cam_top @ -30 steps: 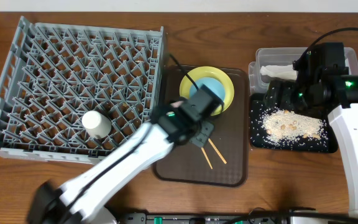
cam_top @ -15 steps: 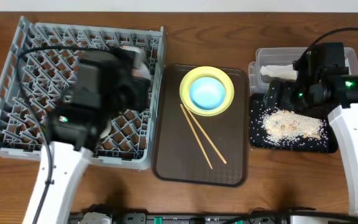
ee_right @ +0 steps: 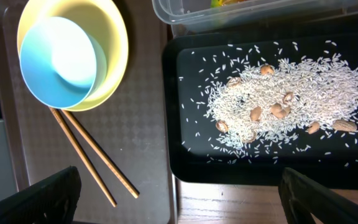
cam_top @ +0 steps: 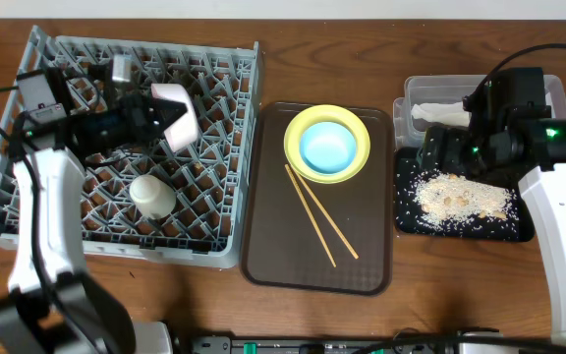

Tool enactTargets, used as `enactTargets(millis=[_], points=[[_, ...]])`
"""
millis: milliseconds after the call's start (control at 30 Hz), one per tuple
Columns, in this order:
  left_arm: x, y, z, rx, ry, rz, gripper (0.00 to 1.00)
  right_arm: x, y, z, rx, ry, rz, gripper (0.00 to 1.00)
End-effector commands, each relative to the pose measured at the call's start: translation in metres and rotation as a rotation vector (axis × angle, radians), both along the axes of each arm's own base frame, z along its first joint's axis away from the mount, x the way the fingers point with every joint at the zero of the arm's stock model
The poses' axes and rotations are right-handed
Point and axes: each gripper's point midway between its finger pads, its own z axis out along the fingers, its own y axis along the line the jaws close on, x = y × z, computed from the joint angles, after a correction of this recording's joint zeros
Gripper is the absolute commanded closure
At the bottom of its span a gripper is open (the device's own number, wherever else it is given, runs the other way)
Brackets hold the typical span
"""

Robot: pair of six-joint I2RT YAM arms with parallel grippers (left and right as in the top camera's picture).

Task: Sort waste into correct bins and load items into the dishwasher
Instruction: 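Carry the pink bowl into the dish rack and release it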

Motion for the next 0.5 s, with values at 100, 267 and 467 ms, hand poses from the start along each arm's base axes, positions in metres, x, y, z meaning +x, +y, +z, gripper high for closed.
enactTargets(millis=[100,267,467], points=[[0.010,0.023,-0.013,-0.309,0.054,-0.051,0.92,0.001,-0.005,0.006,-0.005,-0.015,-0.025,0.01],[0.018,0.043,-0.043,-0.329,0.124,0.005,0.93,0.000,-0.005,0.006,-0.004,-0.015,-0.025,0.01],[0.022,0.062,-0.076,-0.225,0.205,0.096,0.92,0.001,-0.005,0.006,-0.004,-0.014,-0.025,0.01]])
